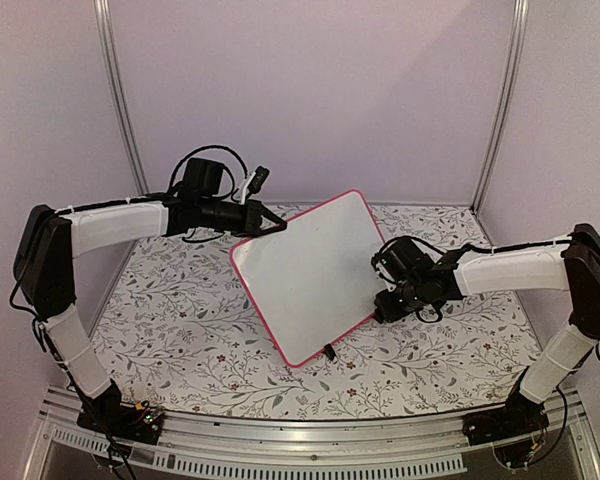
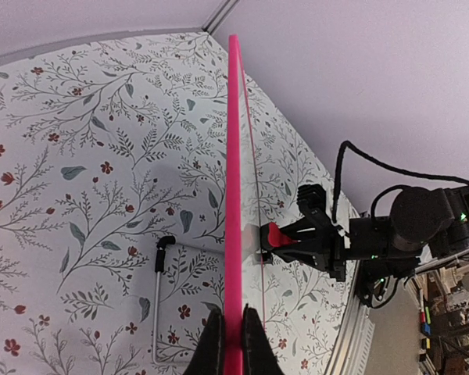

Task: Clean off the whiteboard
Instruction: Erase the whiteboard at the center of the board.

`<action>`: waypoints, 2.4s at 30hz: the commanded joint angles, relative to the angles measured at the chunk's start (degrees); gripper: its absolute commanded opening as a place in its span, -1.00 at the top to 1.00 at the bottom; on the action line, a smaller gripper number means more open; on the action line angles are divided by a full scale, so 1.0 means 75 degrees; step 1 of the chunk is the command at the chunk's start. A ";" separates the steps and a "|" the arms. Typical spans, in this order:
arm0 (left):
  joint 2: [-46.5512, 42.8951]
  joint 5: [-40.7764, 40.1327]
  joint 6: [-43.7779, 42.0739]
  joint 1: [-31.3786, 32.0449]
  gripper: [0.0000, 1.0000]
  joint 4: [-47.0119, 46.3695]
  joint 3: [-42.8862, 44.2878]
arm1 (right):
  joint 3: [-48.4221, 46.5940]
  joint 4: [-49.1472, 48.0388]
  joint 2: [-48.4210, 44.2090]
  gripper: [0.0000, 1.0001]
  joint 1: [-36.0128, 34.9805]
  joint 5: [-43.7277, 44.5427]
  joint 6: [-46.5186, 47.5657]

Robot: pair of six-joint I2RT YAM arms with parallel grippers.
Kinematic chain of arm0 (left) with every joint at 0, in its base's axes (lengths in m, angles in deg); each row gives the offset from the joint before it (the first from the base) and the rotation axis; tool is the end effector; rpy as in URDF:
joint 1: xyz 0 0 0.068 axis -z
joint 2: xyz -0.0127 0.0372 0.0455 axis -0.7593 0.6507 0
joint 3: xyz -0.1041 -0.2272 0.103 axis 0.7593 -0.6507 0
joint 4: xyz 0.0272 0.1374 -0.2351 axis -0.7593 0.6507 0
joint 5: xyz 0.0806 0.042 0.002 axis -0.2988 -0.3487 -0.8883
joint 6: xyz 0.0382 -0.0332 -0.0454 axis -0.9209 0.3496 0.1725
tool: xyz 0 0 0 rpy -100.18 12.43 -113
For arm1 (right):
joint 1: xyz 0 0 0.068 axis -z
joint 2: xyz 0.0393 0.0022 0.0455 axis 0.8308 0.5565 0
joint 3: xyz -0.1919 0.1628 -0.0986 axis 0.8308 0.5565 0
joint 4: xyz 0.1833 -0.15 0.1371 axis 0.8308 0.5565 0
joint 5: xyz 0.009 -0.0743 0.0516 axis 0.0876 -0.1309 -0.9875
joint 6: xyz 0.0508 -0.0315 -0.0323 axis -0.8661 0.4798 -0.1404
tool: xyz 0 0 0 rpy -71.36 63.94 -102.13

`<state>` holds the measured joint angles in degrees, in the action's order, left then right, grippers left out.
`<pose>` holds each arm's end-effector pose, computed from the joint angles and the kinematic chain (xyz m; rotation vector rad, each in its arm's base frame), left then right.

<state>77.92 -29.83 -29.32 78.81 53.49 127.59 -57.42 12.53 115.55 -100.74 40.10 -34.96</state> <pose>0.3569 -0.2399 0.2503 0.5590 2.1630 -1.2217 0.2454 0.2241 0.1425 -0.6065 2.5286 0.0609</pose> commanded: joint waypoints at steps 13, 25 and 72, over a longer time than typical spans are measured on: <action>0.0259 -0.0324 -0.0255 0.0243 1.00 0.0173 -0.0025 | -0.1139 0.0143 -0.0861 1.00 0.0015 0.0923 0.0371; 0.0227 -0.0326 -0.0262 0.0251 1.00 0.0163 -0.0025 | -0.2034 -0.0087 0.0298 1.00 0.0548 0.0796 0.0542; 0.0249 -0.0335 -0.0258 0.0263 1.00 0.0167 -0.0036 | -0.1124 -0.0103 -0.0463 1.00 0.0551 0.0766 0.0396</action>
<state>77.95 -29.74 -29.45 78.83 53.51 127.59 -61.57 12.27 114.50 -96.87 43.11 -32.29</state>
